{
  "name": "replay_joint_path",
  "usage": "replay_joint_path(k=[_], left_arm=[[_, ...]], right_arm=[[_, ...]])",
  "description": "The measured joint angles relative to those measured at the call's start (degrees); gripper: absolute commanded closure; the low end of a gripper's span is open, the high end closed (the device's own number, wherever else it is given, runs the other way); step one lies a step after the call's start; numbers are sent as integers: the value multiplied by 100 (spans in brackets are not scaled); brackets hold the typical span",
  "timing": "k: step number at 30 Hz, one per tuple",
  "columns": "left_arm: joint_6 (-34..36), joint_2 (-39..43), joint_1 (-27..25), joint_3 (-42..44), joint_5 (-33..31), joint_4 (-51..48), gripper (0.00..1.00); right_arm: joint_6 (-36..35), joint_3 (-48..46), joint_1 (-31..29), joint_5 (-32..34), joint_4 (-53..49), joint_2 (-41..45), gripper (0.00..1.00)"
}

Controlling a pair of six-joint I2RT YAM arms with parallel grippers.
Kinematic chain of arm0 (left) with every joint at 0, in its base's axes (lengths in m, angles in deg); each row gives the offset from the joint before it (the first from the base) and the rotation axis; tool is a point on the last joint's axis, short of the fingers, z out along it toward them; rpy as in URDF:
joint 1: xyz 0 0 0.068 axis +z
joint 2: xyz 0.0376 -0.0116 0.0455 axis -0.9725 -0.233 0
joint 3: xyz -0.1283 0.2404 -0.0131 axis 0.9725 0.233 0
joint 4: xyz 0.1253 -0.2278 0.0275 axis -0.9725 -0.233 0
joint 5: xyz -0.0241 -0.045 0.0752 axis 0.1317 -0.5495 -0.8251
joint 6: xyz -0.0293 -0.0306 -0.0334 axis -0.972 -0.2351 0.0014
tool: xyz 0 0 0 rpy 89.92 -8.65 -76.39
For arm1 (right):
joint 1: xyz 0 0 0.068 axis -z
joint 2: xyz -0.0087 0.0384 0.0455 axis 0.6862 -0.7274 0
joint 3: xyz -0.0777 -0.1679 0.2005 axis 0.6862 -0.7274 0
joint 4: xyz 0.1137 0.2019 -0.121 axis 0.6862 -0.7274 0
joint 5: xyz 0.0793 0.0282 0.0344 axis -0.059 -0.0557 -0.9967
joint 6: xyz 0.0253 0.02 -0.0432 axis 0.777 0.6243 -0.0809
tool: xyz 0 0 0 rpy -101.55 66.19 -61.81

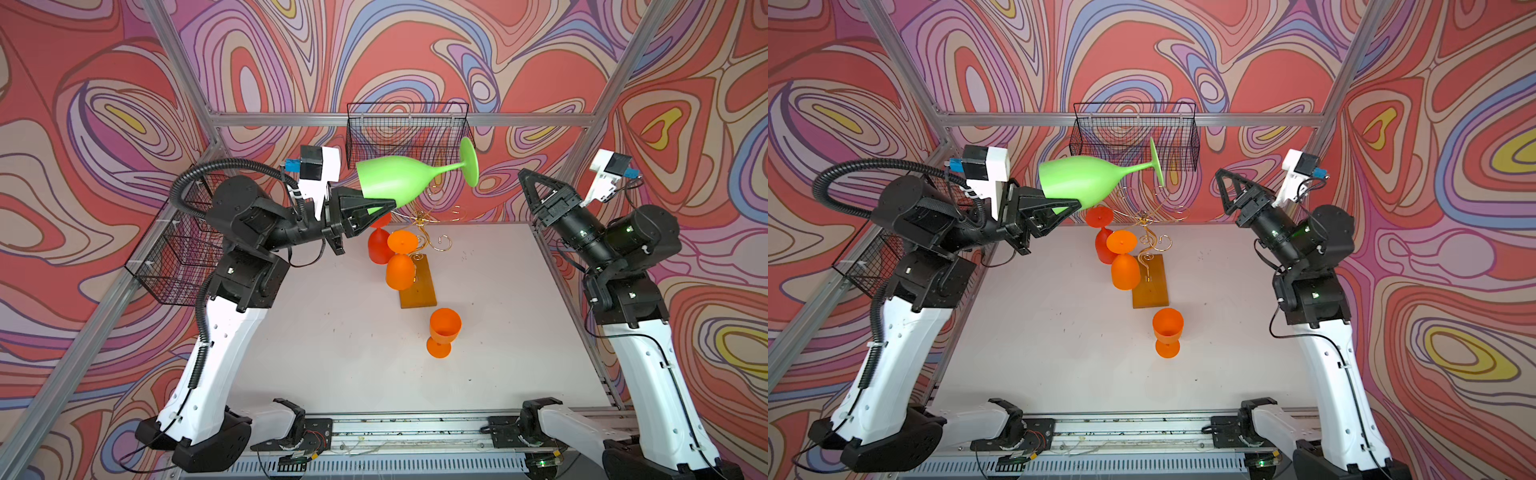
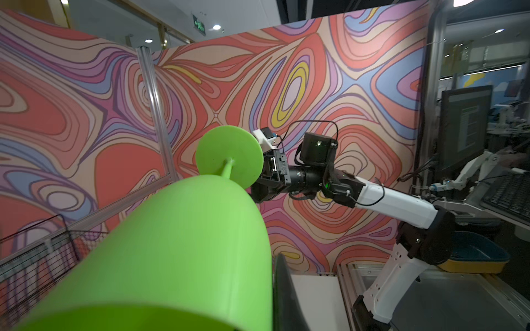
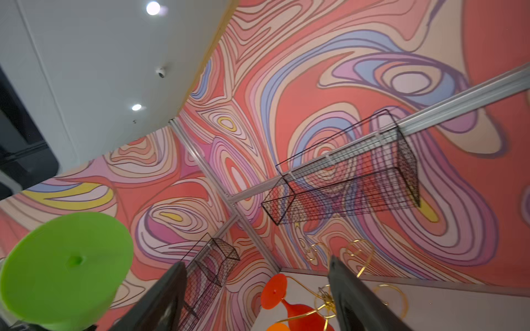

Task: Take the wine glass off the wine glass rack
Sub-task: 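Lower the green glass upright onto the table beside the orange glass with the left gripper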

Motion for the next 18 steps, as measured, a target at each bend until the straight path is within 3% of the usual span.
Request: replay_joint_path(k=[6, 12, 18], left_arm=[[1298, 37, -798, -251, -1576, -2516, 100], [1851, 111, -1569, -173, -2841, -4181, 100], [2063, 142, -2758, -177, -4019, -5418, 100]], right_arm=[[-636, -208, 0, 1051, -1342, 52, 19], [-879, -378, 0, 1558, -1919, 74, 19], [-946, -446, 0, 1757, -2039, 92, 19]])
